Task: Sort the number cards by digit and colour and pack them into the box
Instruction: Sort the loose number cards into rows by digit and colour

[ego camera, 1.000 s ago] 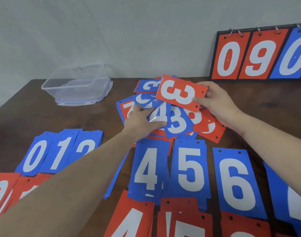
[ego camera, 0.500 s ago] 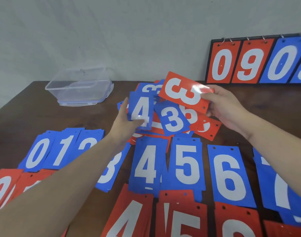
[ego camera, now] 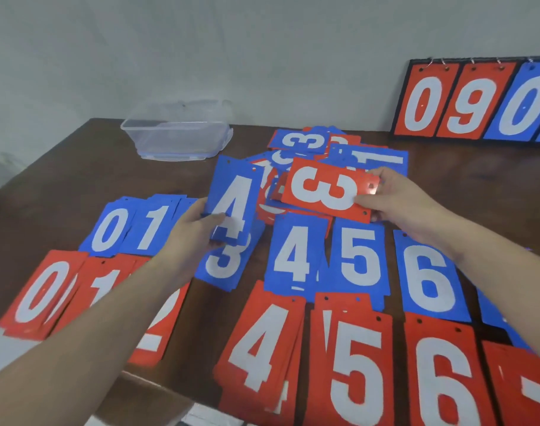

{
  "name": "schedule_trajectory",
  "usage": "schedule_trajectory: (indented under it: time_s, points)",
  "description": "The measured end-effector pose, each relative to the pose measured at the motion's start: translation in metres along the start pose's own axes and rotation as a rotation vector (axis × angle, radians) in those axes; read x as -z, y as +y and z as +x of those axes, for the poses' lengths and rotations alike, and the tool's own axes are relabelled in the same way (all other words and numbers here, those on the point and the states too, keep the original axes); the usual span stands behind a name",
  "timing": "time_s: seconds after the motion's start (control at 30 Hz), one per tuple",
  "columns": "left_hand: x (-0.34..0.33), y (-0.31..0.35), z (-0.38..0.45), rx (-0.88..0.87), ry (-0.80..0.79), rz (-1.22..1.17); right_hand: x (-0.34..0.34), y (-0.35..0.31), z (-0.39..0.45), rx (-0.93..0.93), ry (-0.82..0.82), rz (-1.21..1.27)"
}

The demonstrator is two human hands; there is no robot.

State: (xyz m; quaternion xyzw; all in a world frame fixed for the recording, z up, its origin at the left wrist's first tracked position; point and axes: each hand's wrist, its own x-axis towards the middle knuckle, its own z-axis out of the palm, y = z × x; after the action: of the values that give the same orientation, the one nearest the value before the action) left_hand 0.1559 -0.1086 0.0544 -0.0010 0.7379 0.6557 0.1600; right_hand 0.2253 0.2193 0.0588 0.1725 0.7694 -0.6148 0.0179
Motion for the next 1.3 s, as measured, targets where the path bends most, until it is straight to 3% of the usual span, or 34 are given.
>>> schedule_trajectory:
  time_s: [0.1,0.23,0.43,0.6,0.87,1.03,1.13,1.3]
  points:
    - [0.019,0.000,-0.019,-0.014,0.023,0.025,-0.023,-0.001,-0.014,-0.010,-0.120,0.069]
    - [0.054,-0.002,-0.049,-0.013,0.069,0.007,-0.059,-0.008,-0.029,0.023,-0.125,-0.069]
    - [0.100,-0.007,-0.091,-0.019,0.193,-0.095,-0.124,-0.017,-0.050,0.065,-0.286,-0.150]
    - [0.133,-0.026,-0.109,0.035,0.205,-0.116,-0.168,-0.029,-0.069,0.100,-0.331,-0.268]
    - [0.145,-0.040,-0.125,0.068,0.179,-0.042,-0.212,-0.026,-0.087,0.239,-0.303,-0.549]
    - [0.142,-0.045,-0.133,-0.003,0.091,0.041,-0.232,-0.010,-0.088,0.408,-0.196,-0.882]
    - [0.141,-0.046,-0.137,-0.018,0.064,0.074,-0.232,-0.005,-0.090,0.422,-0.138,-0.912]
    - [0.138,-0.047,-0.137,0.018,0.047,0.006,-0.211,0.001,-0.101,0.401,-0.029,-0.762]
